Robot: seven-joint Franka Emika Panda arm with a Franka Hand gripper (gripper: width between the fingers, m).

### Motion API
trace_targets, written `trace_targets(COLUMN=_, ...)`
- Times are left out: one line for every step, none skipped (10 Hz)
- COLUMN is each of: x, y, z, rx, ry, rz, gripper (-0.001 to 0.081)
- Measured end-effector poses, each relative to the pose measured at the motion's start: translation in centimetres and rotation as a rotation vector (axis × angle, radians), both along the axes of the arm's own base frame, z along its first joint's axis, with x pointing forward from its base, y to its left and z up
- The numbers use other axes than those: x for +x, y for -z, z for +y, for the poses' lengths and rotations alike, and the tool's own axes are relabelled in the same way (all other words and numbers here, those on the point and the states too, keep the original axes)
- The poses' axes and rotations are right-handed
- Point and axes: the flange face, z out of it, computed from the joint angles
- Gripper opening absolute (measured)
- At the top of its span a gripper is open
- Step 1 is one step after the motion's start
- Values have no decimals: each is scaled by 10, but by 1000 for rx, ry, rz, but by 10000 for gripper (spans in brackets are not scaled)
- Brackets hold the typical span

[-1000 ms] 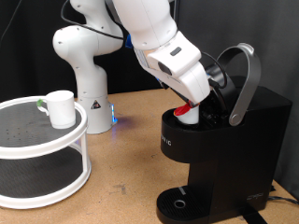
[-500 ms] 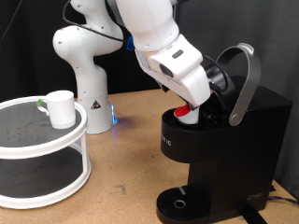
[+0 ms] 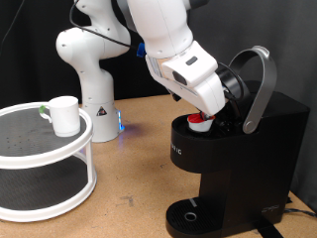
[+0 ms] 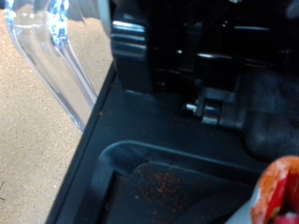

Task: Make a cup of coffee with the keurig machine

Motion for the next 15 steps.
trace_targets(x=0, y=0, z=0, rx=0, ry=0, rz=-1, gripper=805)
trace_targets(x=-1, y=0, z=0, rx=-1, ry=-1, rz=-1, gripper=805)
trace_targets(x=-1, y=0, z=0, rx=-2, ry=-2, rz=-1, gripper=805)
trace_targets(x=-1, y=1, z=1, rx=-5, ry=-3, rz=-2, gripper=805)
trace_targets(x=-1, y=2, z=1, rx=-17, ry=-8, rz=-11, gripper=805)
trace_targets(x=0, y=3, z=3, rx=-33, ry=-10, rz=-24, gripper=805)
trace_targets(x=0, y=3, z=4, rx=-45, ry=-10, rz=-29, gripper=805)
trace_targets(x=0, y=3, z=5, rx=-49, ry=-8, rz=-31, gripper=805)
trace_targets(x=0, y=3, z=5, rx=-49, ry=-7, rz=-32, gripper=805)
trace_targets(x=0, y=3, z=5, rx=-49, ry=-7, rz=-32, gripper=805)
trace_targets(x=-1, y=3, z=5, rx=-47, ry=-9, rz=-24, gripper=805)
trace_targets(x=-3, y=3, z=5, rx=-43, ry=-14, rz=-12, gripper=805)
trace_targets(x=-4, y=4, z=5, rx=-42, ry=-16, rz=-5, gripper=805)
trace_targets(x=-4, y=4, z=5, rx=-42, ry=-17, rz=-4, gripper=805)
trace_targets(x=-4, y=4, z=5, rx=-42, ry=-17, rz=-4, gripper=805)
